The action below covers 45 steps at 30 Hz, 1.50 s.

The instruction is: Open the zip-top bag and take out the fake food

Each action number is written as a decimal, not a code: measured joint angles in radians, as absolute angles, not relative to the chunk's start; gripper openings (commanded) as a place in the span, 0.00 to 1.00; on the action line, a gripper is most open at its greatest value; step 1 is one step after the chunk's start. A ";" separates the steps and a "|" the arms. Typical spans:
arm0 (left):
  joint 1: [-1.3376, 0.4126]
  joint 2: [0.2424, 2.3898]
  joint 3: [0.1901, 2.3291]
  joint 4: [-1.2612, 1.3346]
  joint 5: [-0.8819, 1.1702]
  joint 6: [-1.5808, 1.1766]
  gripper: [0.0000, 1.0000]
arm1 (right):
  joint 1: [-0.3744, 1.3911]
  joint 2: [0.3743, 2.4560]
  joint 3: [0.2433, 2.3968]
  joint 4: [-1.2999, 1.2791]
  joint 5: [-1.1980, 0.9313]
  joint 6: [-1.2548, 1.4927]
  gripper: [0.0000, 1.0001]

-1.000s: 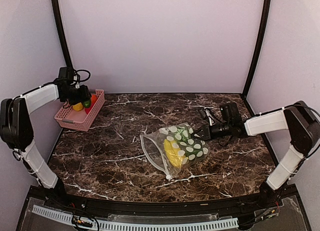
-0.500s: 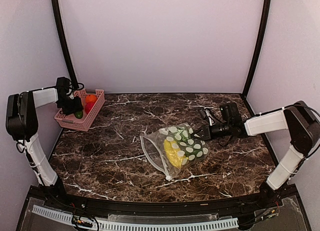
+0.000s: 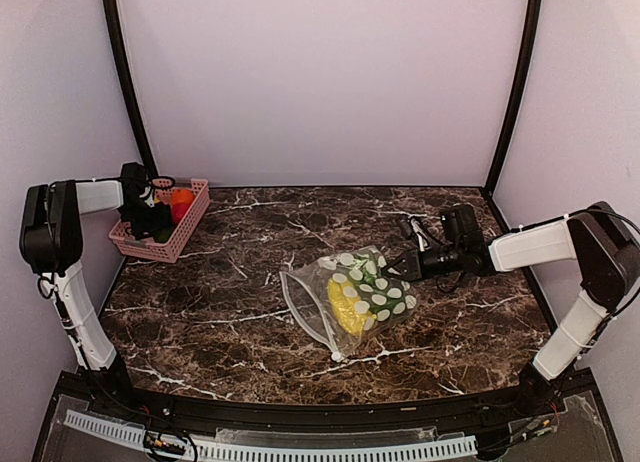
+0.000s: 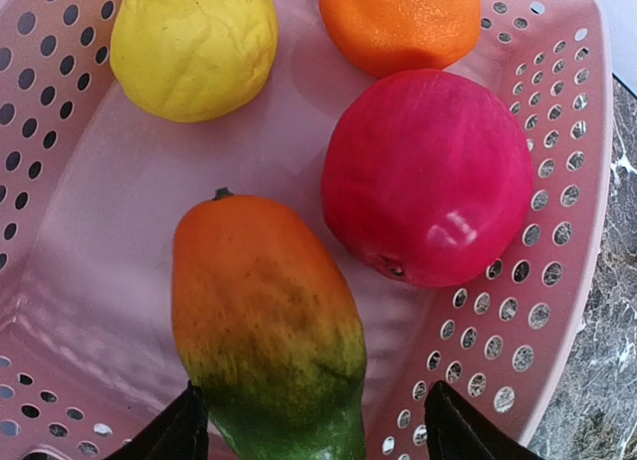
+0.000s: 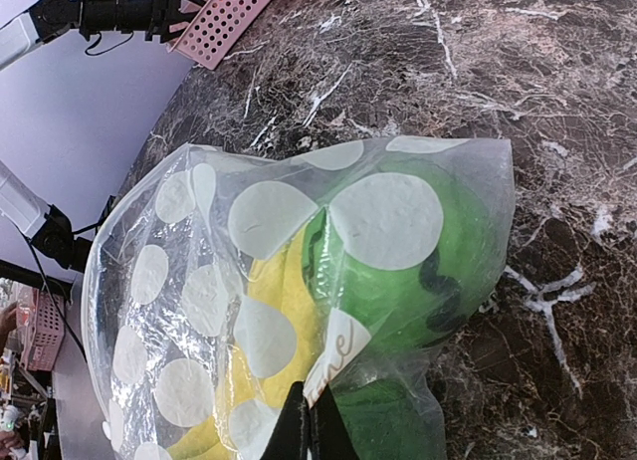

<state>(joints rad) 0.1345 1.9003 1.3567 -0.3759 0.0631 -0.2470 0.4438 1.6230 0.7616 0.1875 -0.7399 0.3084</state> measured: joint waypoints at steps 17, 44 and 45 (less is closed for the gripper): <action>0.134 1.734 1.327 -0.369 0.114 -0.283 0.73 | 0.444 1.623 0.762 0.187 -0.741 0.308 0.00; -0.548 1.221 0.724 -0.092 0.184 -0.489 0.59 | 0.444 1.623 0.728 0.212 -0.746 0.323 0.00; -0.578 1.221 0.703 -0.070 0.180 -0.508 0.57 | 0.444 1.623 0.725 0.215 -0.747 0.325 0.00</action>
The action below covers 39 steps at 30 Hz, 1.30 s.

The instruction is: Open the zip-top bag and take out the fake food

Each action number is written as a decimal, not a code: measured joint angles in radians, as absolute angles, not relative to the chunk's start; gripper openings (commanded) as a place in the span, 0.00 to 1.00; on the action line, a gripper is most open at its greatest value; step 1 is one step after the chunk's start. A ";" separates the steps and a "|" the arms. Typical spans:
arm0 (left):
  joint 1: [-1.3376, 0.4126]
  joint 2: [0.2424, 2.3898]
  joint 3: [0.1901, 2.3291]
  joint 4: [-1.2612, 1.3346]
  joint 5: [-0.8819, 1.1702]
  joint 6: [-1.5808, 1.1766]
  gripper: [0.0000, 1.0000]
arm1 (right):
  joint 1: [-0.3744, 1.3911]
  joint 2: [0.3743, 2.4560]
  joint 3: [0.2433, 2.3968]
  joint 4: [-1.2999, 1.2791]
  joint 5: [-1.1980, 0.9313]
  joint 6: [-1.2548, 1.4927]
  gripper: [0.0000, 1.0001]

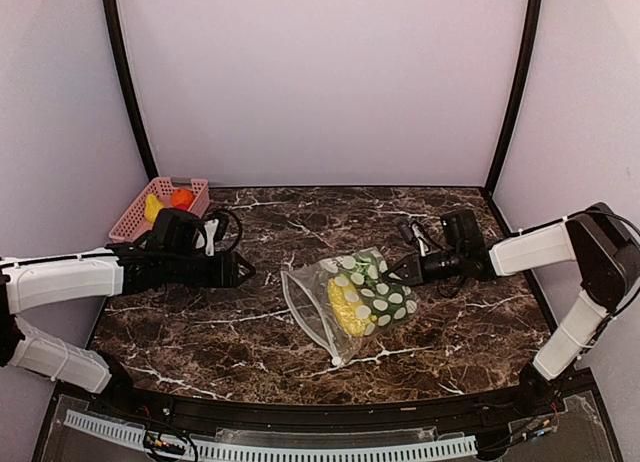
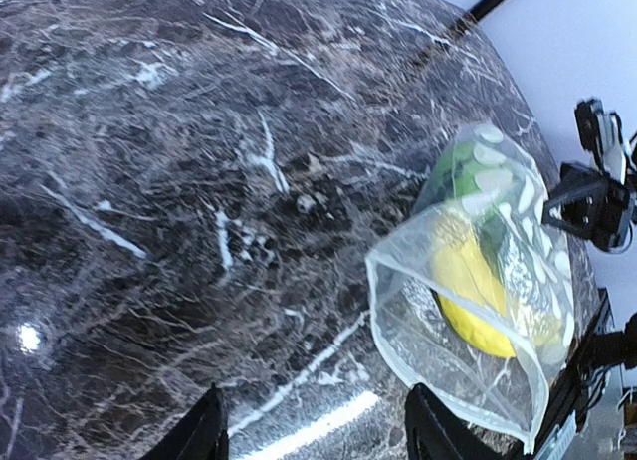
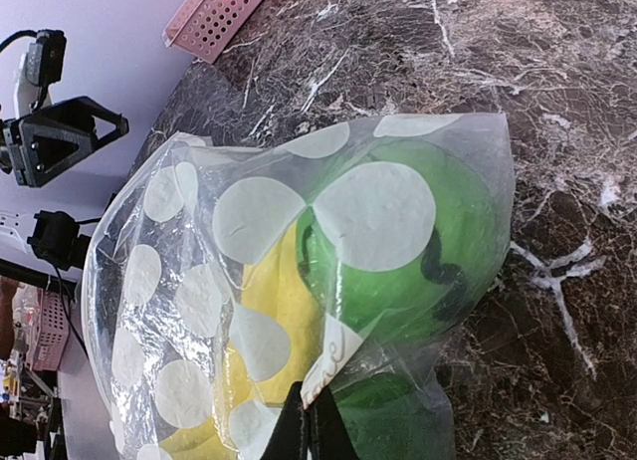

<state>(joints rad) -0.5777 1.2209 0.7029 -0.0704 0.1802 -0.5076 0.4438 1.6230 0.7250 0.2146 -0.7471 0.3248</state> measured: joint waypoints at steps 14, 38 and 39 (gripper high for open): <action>-0.839 1.489 0.682 0.248 0.176 -0.665 0.45 | 0.446 1.610 0.679 0.247 -0.761 0.351 0.00; -0.917 1.906 0.899 0.514 0.281 -0.825 0.52 | 0.487 1.608 0.638 0.310 -0.764 0.389 0.00; -0.918 1.914 0.904 0.516 0.282 -0.829 0.52 | 0.492 1.609 0.637 0.314 -0.764 0.392 0.00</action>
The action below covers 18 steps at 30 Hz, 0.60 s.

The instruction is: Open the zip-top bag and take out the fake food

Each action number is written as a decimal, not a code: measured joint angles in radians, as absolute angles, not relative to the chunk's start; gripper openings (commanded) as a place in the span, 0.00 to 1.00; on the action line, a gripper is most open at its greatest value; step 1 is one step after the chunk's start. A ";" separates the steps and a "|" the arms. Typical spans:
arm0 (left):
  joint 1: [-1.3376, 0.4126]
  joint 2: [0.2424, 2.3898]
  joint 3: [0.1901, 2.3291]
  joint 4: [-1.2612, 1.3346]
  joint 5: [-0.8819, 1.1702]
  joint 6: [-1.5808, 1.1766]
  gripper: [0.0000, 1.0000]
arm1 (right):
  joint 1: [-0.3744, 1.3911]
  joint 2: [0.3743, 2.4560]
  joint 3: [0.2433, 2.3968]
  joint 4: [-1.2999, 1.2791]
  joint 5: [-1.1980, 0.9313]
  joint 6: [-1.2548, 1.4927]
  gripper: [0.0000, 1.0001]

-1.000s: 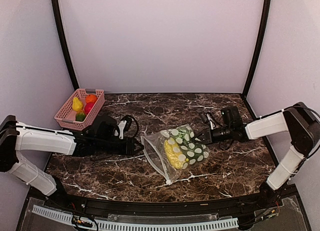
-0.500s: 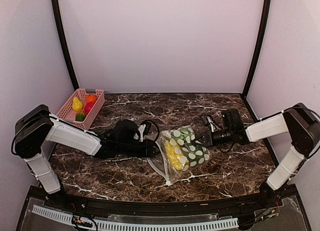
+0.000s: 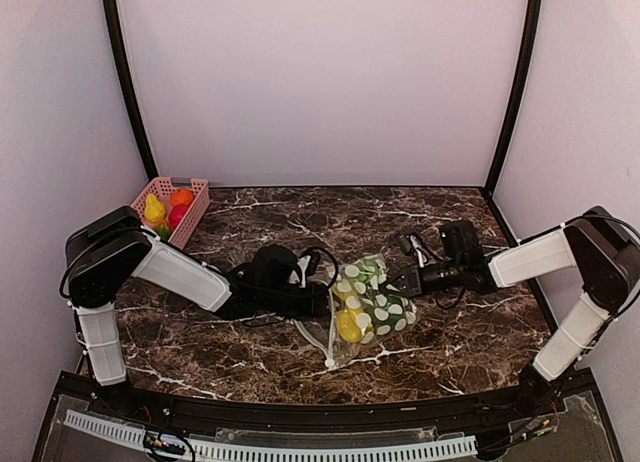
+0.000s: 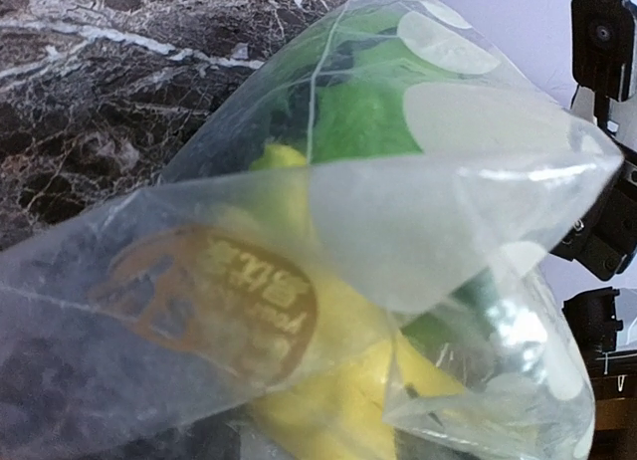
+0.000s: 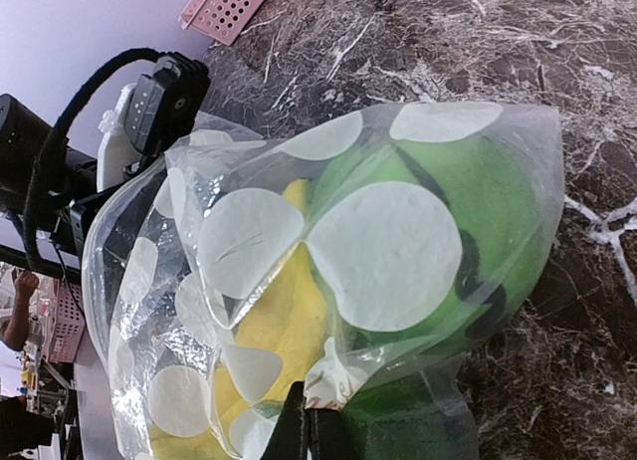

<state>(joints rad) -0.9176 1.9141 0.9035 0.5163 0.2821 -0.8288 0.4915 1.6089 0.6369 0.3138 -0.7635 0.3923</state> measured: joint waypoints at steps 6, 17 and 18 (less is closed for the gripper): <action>-0.919 1.970 0.931 0.528 0.297 -0.855 0.54 | 0.514 1.626 0.636 0.346 -0.765 0.413 0.00; -0.919 1.997 0.943 0.565 0.304 -0.886 0.39 | 0.541 1.663 0.636 0.408 -0.771 0.439 0.00; -0.919 1.996 0.943 0.558 0.300 -0.883 0.37 | 0.541 1.663 0.636 0.407 -0.771 0.439 0.00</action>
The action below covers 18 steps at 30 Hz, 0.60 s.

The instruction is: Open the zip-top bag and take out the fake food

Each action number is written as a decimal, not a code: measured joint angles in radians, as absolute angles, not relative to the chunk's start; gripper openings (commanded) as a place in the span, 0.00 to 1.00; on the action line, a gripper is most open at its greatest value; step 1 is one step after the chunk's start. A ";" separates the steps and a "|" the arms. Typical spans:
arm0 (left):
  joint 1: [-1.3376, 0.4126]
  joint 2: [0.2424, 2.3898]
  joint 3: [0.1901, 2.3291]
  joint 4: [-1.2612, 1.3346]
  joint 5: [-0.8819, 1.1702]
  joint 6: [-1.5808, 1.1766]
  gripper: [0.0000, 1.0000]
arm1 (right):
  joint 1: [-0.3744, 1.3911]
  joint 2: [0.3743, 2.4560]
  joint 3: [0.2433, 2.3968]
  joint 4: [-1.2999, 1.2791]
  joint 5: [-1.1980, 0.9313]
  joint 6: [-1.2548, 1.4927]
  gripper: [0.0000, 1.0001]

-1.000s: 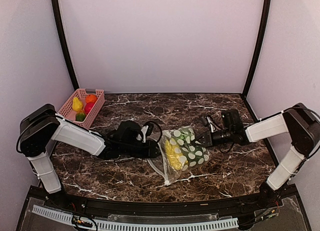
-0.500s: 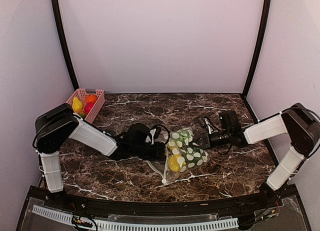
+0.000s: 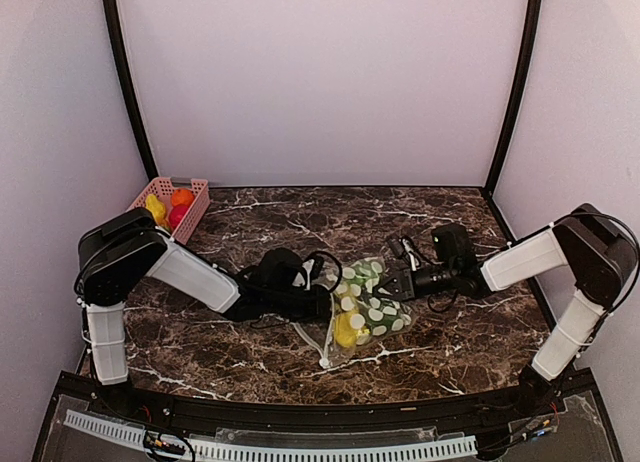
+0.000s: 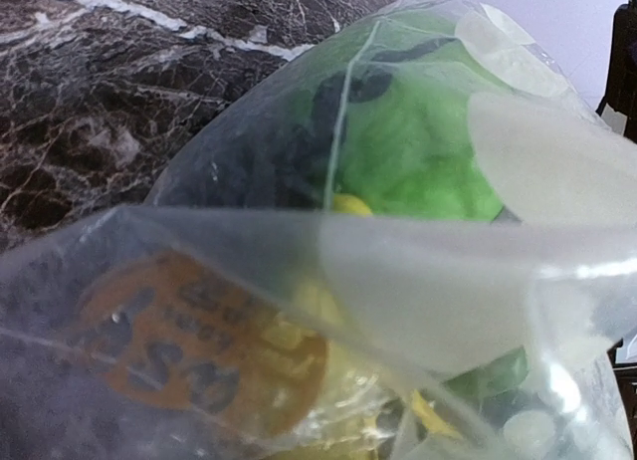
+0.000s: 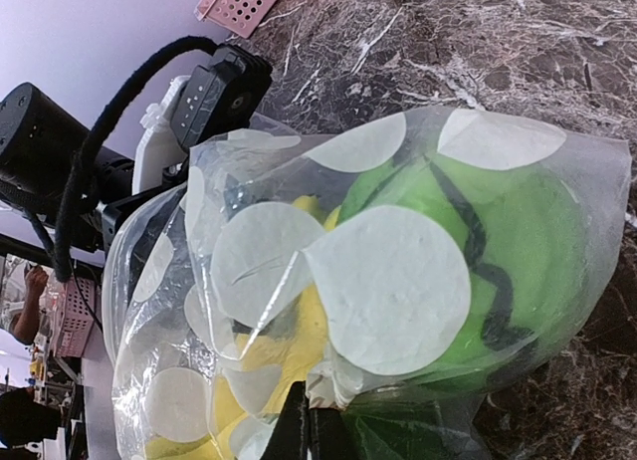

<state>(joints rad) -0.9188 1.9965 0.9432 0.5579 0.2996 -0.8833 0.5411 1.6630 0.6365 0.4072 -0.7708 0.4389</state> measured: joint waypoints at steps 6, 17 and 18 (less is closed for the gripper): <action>-0.919 1.935 0.943 0.456 0.266 -0.844 0.29 | 0.531 1.660 0.636 0.403 -0.769 0.439 0.00; -0.915 1.779 0.895 0.279 0.203 -0.789 0.25 | 0.484 1.617 0.605 0.393 -0.738 0.439 0.00; -0.913 1.765 0.887 0.261 0.198 -0.787 0.25 | 0.479 1.612 0.602 0.393 -0.736 0.439 0.00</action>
